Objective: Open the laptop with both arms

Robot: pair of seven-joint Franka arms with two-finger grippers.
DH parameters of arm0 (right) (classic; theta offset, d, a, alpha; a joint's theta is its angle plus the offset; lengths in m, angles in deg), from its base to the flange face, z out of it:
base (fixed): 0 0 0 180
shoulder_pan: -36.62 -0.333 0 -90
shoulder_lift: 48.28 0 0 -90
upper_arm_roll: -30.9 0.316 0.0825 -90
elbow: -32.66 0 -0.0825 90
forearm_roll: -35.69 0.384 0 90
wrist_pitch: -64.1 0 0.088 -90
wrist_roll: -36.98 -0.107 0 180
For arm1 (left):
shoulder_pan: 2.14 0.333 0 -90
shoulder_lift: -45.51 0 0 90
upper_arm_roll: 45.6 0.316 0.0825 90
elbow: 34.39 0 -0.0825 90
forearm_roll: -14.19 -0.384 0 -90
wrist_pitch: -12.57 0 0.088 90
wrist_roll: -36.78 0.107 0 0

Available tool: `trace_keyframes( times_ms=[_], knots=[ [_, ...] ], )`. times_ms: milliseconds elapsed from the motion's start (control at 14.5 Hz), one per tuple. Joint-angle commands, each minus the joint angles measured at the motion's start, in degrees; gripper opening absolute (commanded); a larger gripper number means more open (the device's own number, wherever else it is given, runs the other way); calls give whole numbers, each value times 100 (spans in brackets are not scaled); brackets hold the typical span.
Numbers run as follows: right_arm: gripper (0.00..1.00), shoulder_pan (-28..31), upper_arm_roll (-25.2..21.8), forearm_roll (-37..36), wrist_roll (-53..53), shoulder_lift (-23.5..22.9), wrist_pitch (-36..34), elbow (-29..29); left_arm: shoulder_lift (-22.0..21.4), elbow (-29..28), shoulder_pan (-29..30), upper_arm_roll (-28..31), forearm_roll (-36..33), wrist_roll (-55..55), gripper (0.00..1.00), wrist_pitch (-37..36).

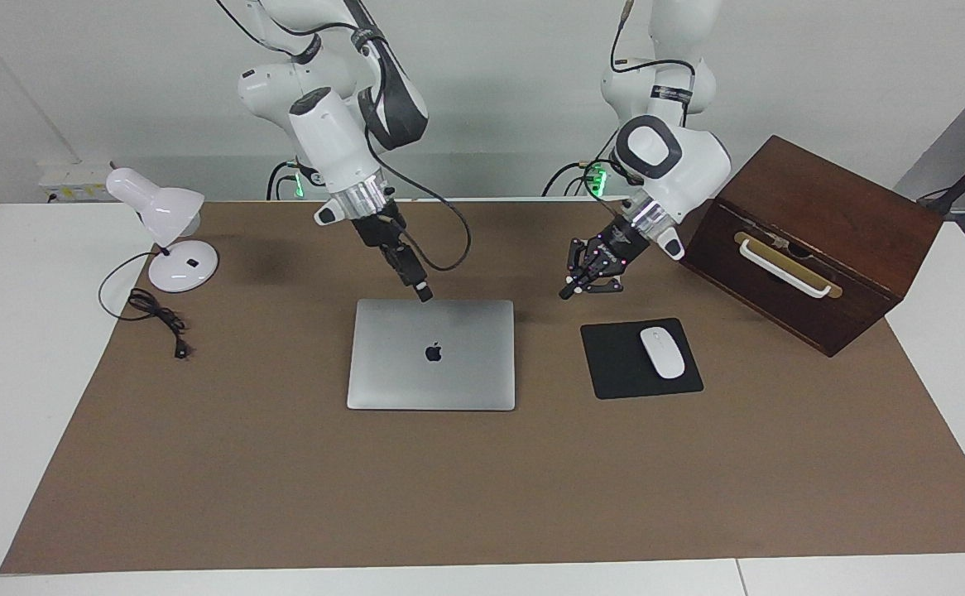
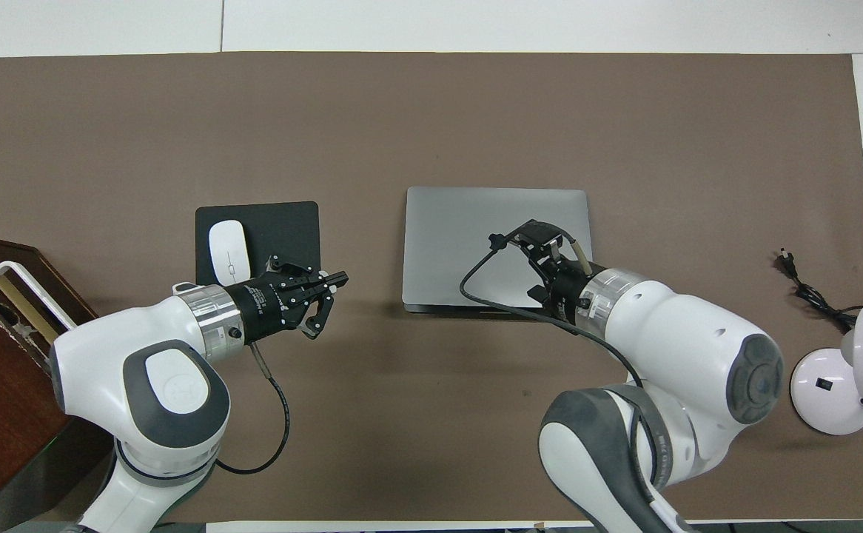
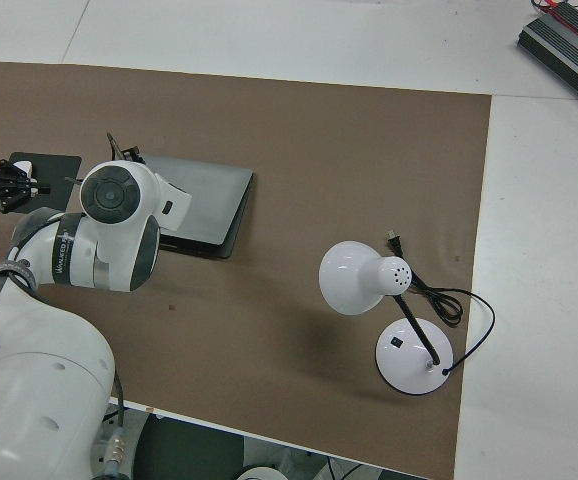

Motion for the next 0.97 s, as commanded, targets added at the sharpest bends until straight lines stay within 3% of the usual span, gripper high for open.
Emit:
trace_keyframes(
  times_ms=[0, 207, 897],
  knots=[
    [100, -326, -3, 171, -264, -293, 541, 149, 302, 11, -158, 68, 591, 26, 0, 173],
    [100, -371, -3, 312, -291, -417, 534, 175, 567, 64, -263, 68, 1381, 849, 0, 200],
    [100, -371, -3, 312, -265, -444, 385, 298, 1059, 248, -879, 68, 2720, 2961, 0, 156]
  ],
)
